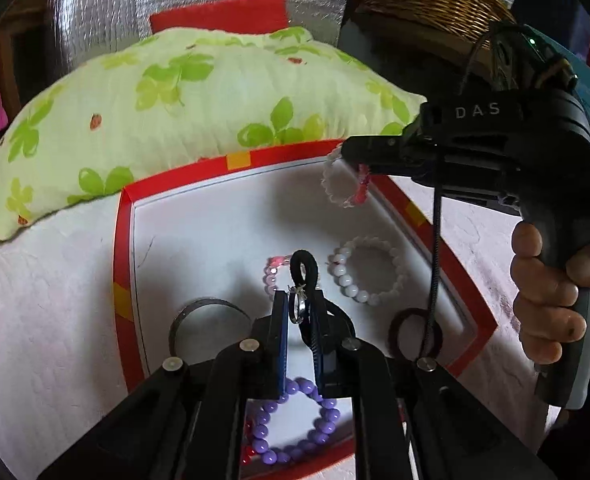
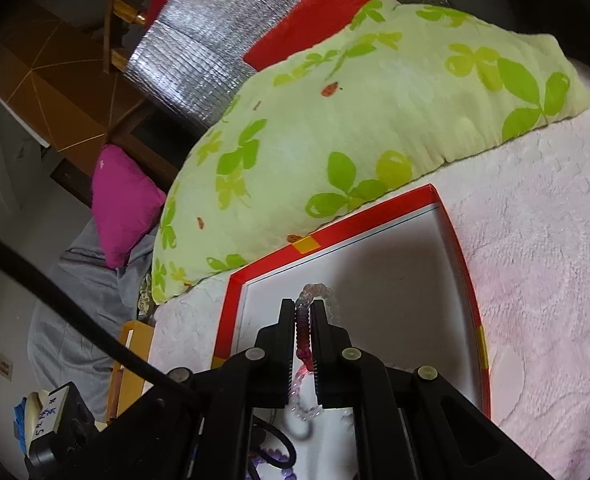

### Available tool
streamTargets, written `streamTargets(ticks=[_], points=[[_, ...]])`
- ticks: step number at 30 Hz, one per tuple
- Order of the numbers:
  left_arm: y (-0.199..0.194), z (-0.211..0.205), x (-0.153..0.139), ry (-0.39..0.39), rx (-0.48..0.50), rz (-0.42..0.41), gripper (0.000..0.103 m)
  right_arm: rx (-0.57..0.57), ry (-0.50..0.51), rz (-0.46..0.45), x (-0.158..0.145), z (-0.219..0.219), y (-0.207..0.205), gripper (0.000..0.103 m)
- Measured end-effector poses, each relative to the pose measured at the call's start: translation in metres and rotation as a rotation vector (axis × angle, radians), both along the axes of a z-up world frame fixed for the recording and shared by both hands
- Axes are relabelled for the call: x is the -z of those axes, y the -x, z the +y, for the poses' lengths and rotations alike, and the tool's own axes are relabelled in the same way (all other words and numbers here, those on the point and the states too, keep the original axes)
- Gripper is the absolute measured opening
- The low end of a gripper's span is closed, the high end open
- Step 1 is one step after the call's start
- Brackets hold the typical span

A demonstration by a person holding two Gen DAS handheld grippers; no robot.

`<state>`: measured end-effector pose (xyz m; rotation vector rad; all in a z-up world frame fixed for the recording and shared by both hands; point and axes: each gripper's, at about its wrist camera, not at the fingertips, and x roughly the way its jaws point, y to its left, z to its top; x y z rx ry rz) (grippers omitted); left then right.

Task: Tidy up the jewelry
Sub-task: 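Carry the black hair tie and pink-white bracelet over the red box with both tools, then lower the pink-white bracelet into the box with the right tool while the left tool releases the hair tie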

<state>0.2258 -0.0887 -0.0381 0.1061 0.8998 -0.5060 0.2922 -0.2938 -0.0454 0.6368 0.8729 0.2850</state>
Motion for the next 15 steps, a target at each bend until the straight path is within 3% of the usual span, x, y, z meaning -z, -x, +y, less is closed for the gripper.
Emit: streamTargets(ticks=[7,15], points=[[-0.001,-0.008,0.002,0.048,0.044,0.047,0.011,0.003,-0.035,0.028,0.012,-0.004,-0.014,0.009],[0.001,-0.017,0.011,0.005,0.049,0.064,0.011,-0.010,-0.041,0.025,0.014,-0.001,-0.017,0.009]])
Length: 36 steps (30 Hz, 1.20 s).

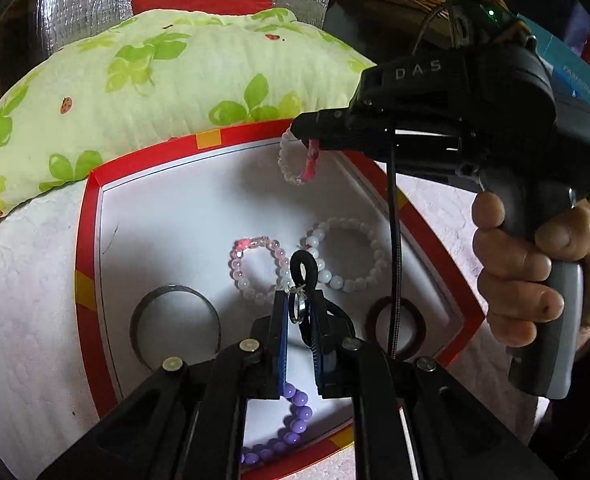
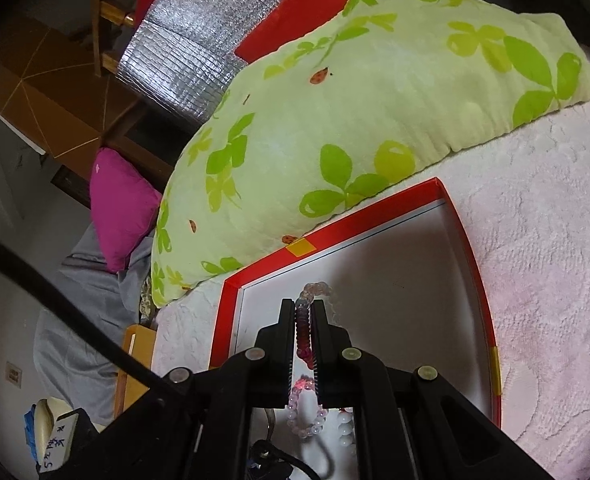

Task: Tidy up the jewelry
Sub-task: 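Lower the pink-white bracelet into the box with the right tool while the left tool releases the hair tie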

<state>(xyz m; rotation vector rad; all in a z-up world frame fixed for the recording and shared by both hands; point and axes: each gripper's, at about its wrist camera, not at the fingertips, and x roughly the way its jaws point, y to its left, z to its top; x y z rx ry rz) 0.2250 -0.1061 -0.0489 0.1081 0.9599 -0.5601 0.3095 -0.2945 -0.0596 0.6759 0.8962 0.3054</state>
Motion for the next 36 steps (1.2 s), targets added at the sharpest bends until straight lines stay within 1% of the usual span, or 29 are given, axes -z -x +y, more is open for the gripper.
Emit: streamTargets(ticks=[6,36], points=[[0.002,-0.004,0.002,-0.024,-0.007,-0.003,0.011,0.009,-0.009,0.019,0.008,-0.002,0.000,0.009],[-0.001,0.003,0.006,-0.062,-0.051,-0.010,0.011,0.017,0.015,0.045,0.022,0.000,-0.001,0.009]])
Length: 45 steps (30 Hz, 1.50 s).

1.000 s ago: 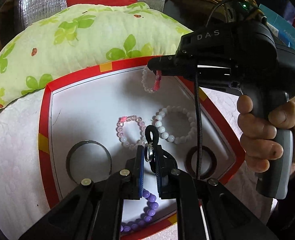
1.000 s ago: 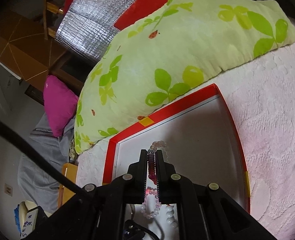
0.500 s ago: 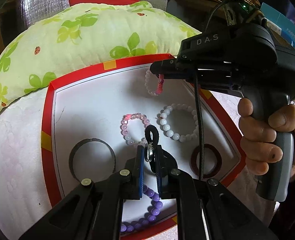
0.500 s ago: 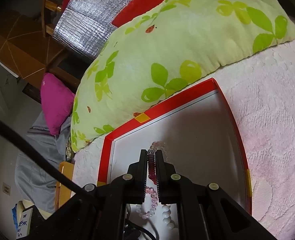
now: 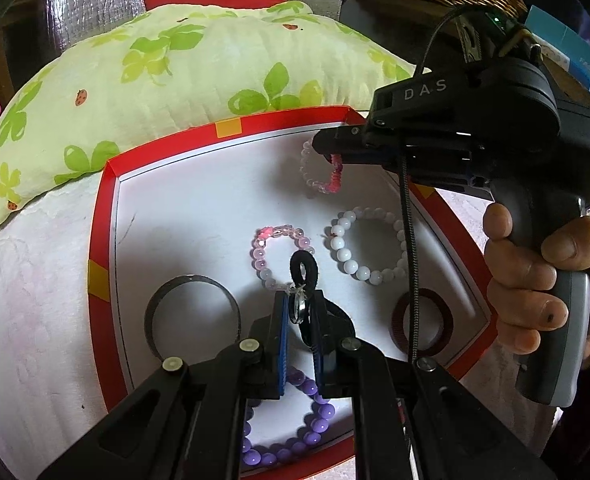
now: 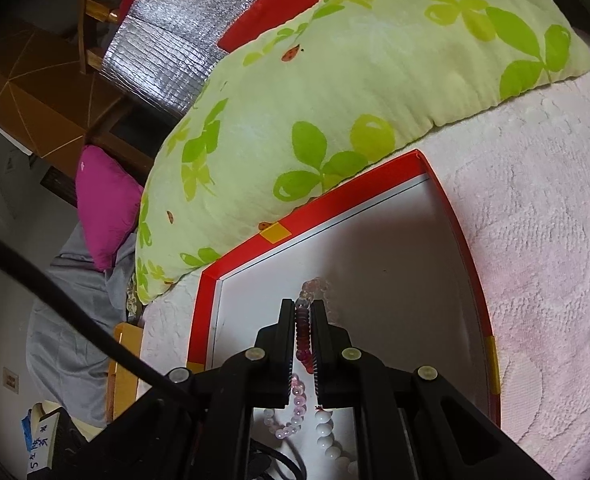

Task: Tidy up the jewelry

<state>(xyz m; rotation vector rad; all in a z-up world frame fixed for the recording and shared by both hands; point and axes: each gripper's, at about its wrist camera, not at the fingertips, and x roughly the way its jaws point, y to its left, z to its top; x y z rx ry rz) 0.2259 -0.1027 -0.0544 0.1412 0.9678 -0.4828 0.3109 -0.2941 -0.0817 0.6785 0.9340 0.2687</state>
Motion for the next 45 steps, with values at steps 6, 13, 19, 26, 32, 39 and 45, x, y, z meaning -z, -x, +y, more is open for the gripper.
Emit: streamTargets(ticks=[6,13,19,26,32,39,45], points=[[-0.001,0.000,0.000,-0.016,-0.011,-0.008,0.011,0.008,0.008,0.006,0.002,-0.002,0.000,0.012],[-0.002,0.001,-0.001,-0.033,-0.024,-0.022,0.030,0.019,0.040,0.007,0.001,-0.004,0.001,0.012],[0.000,0.002,-0.005,-0.046,-0.031,-0.049,0.048,0.024,0.047,0.015,0.001,-0.007,0.003,0.012],[-0.002,0.008,-0.011,-0.060,-0.075,-0.068,0.065,0.025,0.044,0.035,-0.001,-0.008,0.007,0.044],[-0.004,0.019,-0.017,-0.072,-0.153,-0.079,0.070,0.007,0.130,-0.020,-0.022,-0.002,0.021,0.047],[0.000,0.037,-0.033,-0.099,-0.242,-0.141,0.076,-0.012,0.252,-0.082,-0.049,0.008,0.052,0.047],[0.010,0.056,-0.052,-0.098,-0.307,-0.200,0.079,-0.042,0.352,-0.170,-0.076,0.021,0.091,0.047]])
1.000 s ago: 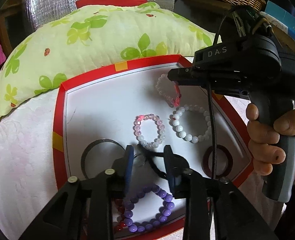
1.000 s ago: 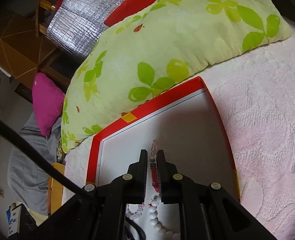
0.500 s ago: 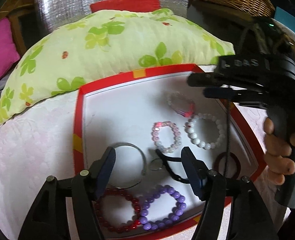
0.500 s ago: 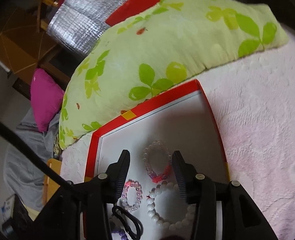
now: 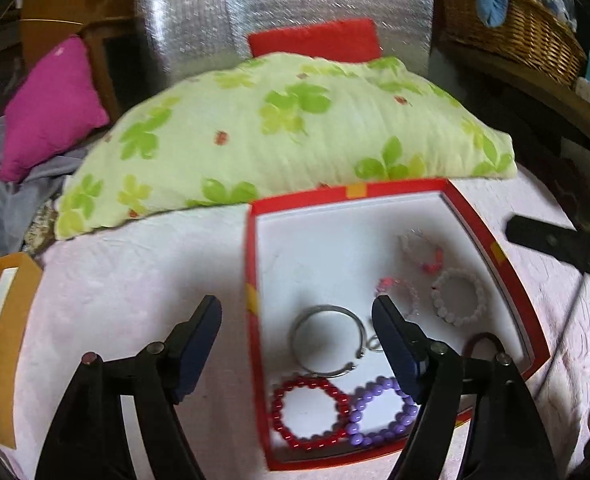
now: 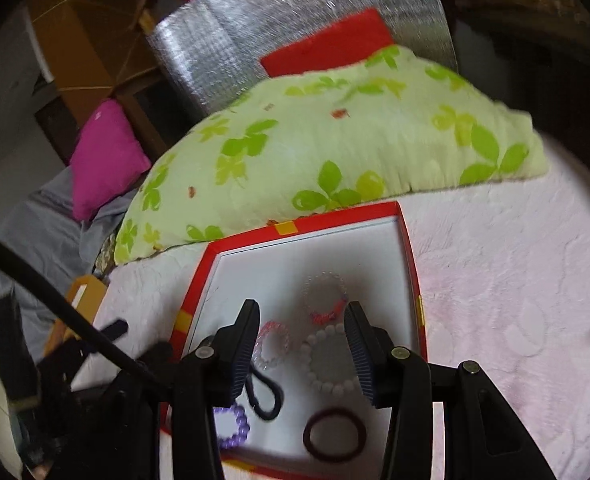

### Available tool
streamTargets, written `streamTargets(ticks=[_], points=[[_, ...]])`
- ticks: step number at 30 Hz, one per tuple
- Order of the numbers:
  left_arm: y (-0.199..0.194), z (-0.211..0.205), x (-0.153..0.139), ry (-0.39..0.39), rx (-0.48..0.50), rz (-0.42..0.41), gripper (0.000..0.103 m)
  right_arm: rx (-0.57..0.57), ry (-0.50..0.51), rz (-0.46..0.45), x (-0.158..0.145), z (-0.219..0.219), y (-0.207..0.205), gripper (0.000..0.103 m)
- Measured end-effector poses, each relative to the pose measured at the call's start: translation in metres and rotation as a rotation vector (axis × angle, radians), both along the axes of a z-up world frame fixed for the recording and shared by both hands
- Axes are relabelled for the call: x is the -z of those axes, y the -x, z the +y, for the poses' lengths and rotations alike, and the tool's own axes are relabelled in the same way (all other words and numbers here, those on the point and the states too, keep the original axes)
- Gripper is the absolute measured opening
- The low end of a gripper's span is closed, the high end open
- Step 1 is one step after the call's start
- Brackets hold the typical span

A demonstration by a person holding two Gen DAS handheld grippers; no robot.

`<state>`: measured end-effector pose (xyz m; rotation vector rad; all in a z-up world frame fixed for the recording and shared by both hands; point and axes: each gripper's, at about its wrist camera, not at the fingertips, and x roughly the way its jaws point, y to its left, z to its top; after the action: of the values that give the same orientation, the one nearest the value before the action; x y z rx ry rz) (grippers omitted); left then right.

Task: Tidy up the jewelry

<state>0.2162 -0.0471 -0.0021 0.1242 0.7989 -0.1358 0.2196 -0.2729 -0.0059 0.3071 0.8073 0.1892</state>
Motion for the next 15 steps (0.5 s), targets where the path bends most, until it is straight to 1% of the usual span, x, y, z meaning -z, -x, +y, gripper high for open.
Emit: streamTargets(ticks=[5,9,11,13,15], points=[[0.014,0.007,-0.012,-0.015,-0.036,-0.039,0.079,-0.013,0.039,-0.062,-0.016,0.009,0.042,0.047],[0.034,0.007,-0.020,-0.039,-0.040,-0.069,0.079,-0.010,0.074,-0.097,-0.023,0.015,0.076,0.051],[0.046,0.006,-0.025,-0.046,-0.028,-0.090,0.079,-0.005,0.086,-0.113,-0.026,0.018,0.095,0.052],[0.058,0.004,-0.031,-0.056,-0.021,-0.109,0.079,-0.001,0.098,-0.127,-0.027,0.019,0.113,0.054],[0.075,0.003,-0.038,-0.073,-0.016,-0.133,0.079,0.006,0.115,-0.139,-0.029,0.021,0.133,0.058]])
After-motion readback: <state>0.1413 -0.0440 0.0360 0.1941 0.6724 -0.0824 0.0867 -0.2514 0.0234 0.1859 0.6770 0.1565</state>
